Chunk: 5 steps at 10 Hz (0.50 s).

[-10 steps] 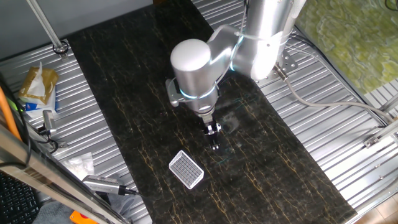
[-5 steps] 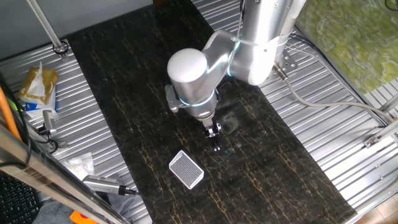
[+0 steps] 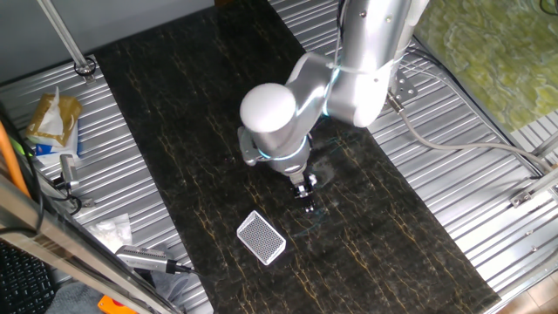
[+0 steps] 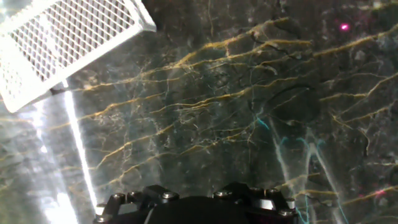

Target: Push the soccer ball into the goal

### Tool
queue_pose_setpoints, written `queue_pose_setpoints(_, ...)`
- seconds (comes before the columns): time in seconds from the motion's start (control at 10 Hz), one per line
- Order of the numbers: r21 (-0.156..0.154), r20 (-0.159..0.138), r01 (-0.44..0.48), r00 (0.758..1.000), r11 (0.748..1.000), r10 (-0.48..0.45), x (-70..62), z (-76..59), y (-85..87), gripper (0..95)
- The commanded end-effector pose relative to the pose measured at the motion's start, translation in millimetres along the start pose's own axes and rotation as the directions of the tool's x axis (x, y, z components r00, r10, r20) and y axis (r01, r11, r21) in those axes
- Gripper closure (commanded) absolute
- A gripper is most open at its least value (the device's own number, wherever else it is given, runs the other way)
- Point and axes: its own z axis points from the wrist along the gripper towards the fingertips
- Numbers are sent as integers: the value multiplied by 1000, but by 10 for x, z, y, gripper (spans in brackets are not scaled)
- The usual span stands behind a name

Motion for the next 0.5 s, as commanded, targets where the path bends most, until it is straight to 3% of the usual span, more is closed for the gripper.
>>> queue_pose_setpoints(0.1, -34, 32, -2, 999, 999, 3, -37, -3, 2, 190)
queue_pose_setpoints(0.2, -43, 33, 4, 999, 999, -3, -59, -5, 6, 0)
queue_pose_setpoints(0.5, -39, 36, 44, 998, 998, -43, -53, -17, 10, 0)
